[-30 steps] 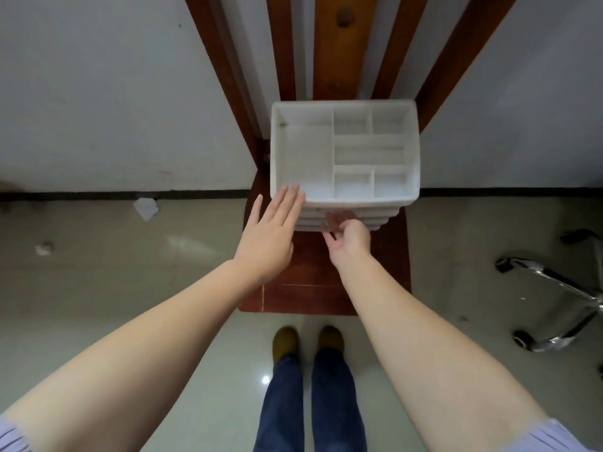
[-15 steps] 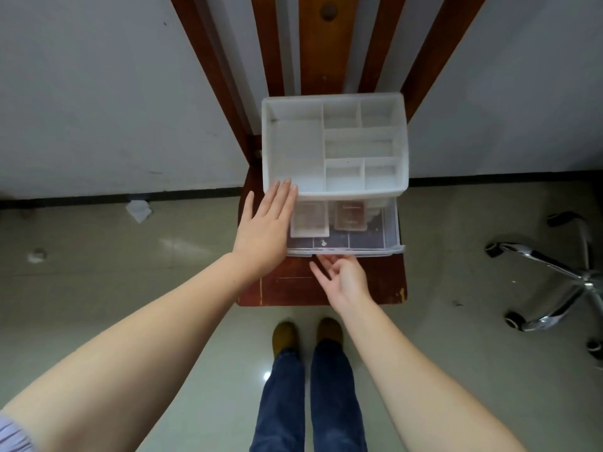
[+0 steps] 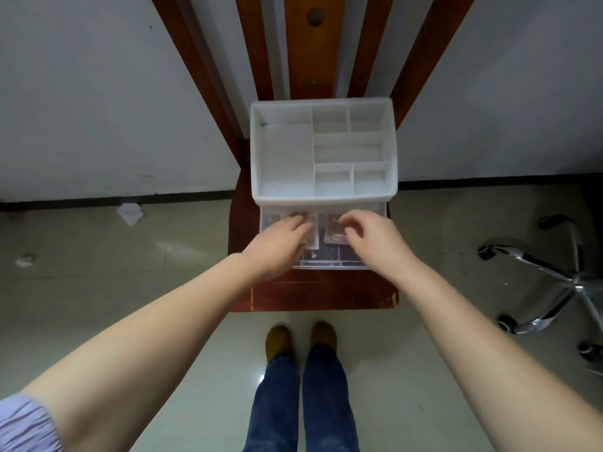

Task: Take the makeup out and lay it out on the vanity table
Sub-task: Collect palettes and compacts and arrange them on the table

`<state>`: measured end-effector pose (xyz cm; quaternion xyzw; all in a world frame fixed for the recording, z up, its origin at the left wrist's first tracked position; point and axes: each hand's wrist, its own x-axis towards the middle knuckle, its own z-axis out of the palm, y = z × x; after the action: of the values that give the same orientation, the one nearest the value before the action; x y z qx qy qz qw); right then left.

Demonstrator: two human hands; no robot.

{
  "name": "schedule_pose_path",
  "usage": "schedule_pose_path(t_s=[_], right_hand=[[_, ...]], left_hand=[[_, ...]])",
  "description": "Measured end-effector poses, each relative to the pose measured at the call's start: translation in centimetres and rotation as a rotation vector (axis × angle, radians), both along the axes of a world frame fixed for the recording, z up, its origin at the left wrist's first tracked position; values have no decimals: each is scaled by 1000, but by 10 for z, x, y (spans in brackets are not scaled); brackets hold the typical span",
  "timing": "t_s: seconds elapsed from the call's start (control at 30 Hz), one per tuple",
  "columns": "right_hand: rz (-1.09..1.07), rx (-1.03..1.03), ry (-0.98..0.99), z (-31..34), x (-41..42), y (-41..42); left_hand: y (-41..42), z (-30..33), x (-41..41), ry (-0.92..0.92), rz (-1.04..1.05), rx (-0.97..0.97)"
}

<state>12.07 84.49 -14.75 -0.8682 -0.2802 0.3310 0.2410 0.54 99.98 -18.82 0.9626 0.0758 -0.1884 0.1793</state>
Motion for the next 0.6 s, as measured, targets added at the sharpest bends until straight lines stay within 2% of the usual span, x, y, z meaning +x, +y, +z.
schedule_pose_path(t_s=[0.07, 0.17, 0.27, 0.33, 0.43, 0.53, 0.6], right_hand=[[276, -163, -111, -22, 7, 12], [454, -344, -222, -43, 11, 22], [502, -289, -416, -49, 10, 20], [525, -244, -440, -50, 10, 16], [392, -152, -270, -43, 14, 6], [127, 34, 59, -18, 21, 1], [34, 111, 280, 5, 25, -4]], left_hand=[[2, -6, 17, 111, 28, 75], [5, -15, 28, 207, -39, 216], [6, -21, 30, 110, -104, 296], [8, -22, 30, 81, -125, 278], [11, -20, 25, 86, -89, 146], [13, -3, 21, 138, 65, -124], [14, 17, 18, 153, 198, -283]])
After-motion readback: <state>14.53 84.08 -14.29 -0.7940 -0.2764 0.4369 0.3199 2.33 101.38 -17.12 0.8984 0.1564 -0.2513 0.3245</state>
